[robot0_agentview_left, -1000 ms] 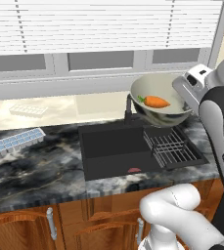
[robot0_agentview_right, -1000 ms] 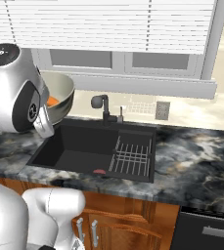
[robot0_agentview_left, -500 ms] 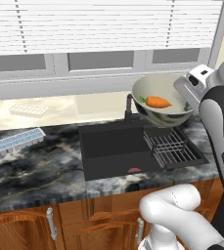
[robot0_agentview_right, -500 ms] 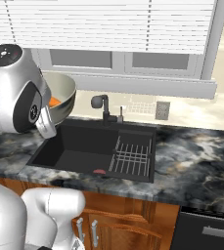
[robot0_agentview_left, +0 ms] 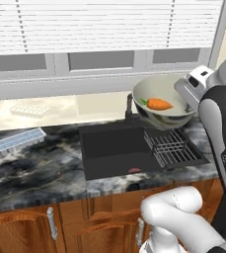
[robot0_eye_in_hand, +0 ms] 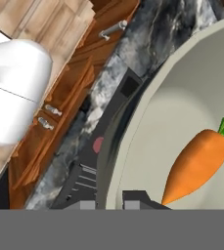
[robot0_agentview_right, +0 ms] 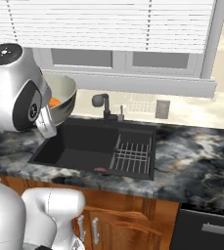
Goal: Pick the carrot from the sink and place it in the bowl. Then pick the bowl and place it in the microwave. Then close the microwave door and press the start button.
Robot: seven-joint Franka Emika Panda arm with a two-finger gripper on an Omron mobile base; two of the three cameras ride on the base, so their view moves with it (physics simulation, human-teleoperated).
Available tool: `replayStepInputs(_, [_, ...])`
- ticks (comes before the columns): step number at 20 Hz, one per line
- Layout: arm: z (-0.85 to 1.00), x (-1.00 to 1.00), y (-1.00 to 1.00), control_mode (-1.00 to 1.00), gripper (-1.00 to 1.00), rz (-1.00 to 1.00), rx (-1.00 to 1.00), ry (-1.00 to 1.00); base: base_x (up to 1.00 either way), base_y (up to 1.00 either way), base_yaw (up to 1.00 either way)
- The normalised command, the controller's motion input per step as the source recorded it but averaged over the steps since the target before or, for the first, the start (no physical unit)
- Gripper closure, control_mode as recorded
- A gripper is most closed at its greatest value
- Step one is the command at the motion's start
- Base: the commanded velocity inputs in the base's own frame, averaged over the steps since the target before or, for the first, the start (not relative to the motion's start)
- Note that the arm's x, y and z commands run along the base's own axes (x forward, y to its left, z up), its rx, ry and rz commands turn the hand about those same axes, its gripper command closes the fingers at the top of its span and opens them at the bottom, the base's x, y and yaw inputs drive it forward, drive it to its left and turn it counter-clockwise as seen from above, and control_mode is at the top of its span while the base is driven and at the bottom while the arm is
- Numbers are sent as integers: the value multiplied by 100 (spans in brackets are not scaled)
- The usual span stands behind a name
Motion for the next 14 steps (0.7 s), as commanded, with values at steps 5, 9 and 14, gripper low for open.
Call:
replayStepInputs(5, [0,0,0,100,100,0,0,0,-100,2,11])
replayStepInputs(9, [0,0,0,100,100,0,0,0,-79,6,72])
replayStepInputs(14, [0,0,0,100,100,0,0,0,-55,19,89])
